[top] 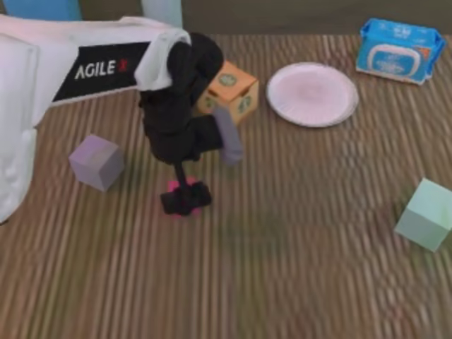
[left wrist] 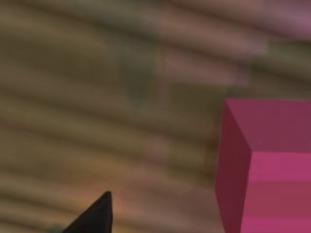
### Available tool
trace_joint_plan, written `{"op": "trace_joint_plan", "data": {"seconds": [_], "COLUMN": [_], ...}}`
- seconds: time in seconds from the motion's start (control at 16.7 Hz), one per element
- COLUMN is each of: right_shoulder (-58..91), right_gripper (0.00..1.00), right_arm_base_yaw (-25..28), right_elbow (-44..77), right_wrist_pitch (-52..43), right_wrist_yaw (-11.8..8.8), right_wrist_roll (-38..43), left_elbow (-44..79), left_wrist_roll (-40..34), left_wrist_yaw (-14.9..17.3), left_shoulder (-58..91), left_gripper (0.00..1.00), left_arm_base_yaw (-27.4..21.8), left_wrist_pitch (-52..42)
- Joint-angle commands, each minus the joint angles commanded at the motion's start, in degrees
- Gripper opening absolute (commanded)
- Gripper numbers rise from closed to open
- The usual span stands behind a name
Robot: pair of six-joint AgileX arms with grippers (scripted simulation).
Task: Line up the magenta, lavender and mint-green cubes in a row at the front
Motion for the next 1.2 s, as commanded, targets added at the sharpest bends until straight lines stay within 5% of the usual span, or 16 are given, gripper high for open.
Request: {"op": "trace_joint_plan", "data": {"seconds": [0.48,1.2], "right_shoulder": [0.0,0.0], "right_gripper": [1.0,1.0], "right_arm_base_yaw": [0.0,0.0], "right_elbow": [0.0,0.0], "right_wrist_pitch": [0.0,0.0], "right_wrist_yaw": [0.0,0.0], "right_wrist_roll": [0.0,0.0], "left_elbow": [-4.3,-4.3], "left_wrist_roll": [0.1,0.1], "left_wrist_yaw": [0.0,0.0], "left_shoulder": [3.3,3.3], "left_gripper": [1.0,0.1], "left_arm_base_yaw": [0.0,0.0], "left_wrist_pitch": [7.3,7.3]}}
